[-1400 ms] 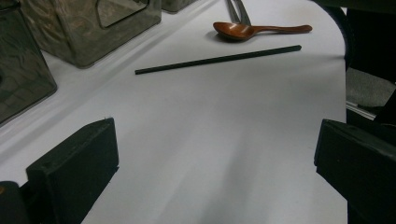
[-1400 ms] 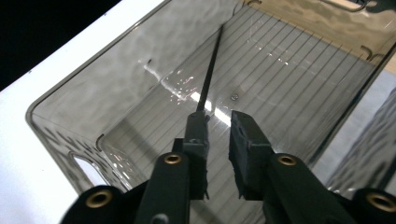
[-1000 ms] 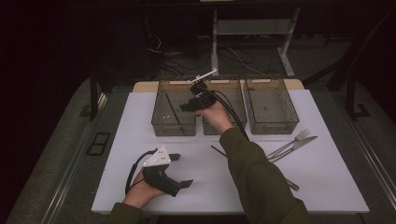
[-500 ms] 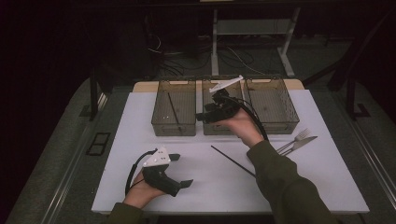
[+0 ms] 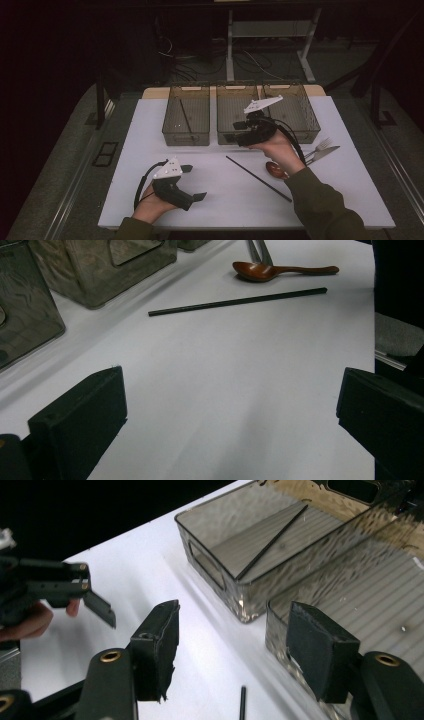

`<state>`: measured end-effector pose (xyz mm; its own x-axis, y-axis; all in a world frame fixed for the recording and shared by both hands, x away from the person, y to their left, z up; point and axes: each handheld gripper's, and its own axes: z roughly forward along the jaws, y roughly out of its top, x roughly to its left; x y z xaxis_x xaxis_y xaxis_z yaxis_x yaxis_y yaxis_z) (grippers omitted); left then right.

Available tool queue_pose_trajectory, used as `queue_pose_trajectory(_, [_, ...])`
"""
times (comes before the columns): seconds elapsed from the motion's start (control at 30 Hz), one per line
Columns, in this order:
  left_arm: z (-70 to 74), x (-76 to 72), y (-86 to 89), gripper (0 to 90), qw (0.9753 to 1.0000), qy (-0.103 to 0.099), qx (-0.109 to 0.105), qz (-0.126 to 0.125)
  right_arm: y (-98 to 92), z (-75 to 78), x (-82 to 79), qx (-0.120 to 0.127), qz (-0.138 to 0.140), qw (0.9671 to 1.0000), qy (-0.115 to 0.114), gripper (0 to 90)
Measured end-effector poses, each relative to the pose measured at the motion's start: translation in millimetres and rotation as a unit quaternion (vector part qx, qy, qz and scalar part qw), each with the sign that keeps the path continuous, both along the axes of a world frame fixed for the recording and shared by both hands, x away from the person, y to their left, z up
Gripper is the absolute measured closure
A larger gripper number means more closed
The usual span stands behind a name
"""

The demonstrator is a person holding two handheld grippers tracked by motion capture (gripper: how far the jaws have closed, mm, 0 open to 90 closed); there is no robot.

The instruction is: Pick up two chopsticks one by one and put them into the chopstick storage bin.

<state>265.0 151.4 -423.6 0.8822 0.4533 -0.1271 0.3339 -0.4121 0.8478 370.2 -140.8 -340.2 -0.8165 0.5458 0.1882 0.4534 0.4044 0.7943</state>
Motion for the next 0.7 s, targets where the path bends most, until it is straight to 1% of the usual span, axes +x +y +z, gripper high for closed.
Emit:
queue_pose_trajectory(0.1, [-0.3, 0.2, -0.3, 0.0, 1.0000, 0.000, -0.001, 0.001, -9.9, -4.0, -6.9, 0.001, -0.005, 1.0000, 0.000, 39.1])
queue_pose_trajectory(0.13, [-0.4, 0.3, -0.4, 0.0, 1.0000, 0.000, -0.001, 0.002, -13.2, -5.3, -9.7, 0.003, -0.002, 1.0000, 0.001, 39.8])
queue_pose_trajectory(0.27, [-0.7, 0.7, -0.3, 0.0, 1.0000, -0.001, 0.000, 0.002, -25.0, -10.6, -20.2, 0.002, -0.004, 1.0000, -0.001, 39.1])
queue_pose_trajectory(0.3, [-0.9, 0.7, -0.4, 0.0, 1.0000, -0.001, 0.000, 0.003, -27.6, -12.0, -22.4, 0.002, -0.009, 1.0000, 0.001, 38.7])
queue_pose_trajectory(0.4, [-1.2, 0.7, -0.5, 0.0, 1.0000, -0.002, 0.002, 0.003, -36.0, -17.2, -28.6, 0.007, -0.004, 0.9999, 0.007, 40.5])
queue_pose_trajectory(0.43, [-1.2, 0.6, -0.5, 0.0, 1.0000, -0.002, 0.002, 0.003, -38.5, -19.7, -30.9, 0.008, -0.007, 0.9999, 0.006, 40.7])
queue_pose_trajectory(0.5, [-1.2, 0.2, -0.6, 0.0, 1.0000, 0.000, 0.002, 0.004, -42.8, -24.2, -34.5, -0.001, -0.008, 0.9999, 0.012, 41.7])
queue_pose_trajectory(0.63, [-1.5, 0.3, -0.5, 0.0, 1.0000, 0.000, 0.001, 0.004, -53.8, -31.7, -44.4, -0.004, -0.011, 0.9998, 0.013, 45.6])
queue_pose_trajectory(0.7, [-1.9, 0.4, -0.7, 0.0, 1.0000, -0.002, 0.004, 0.001, -59.0, -35.0, -49.3, -0.013, -0.012, 0.9998, 0.011, 47.7])
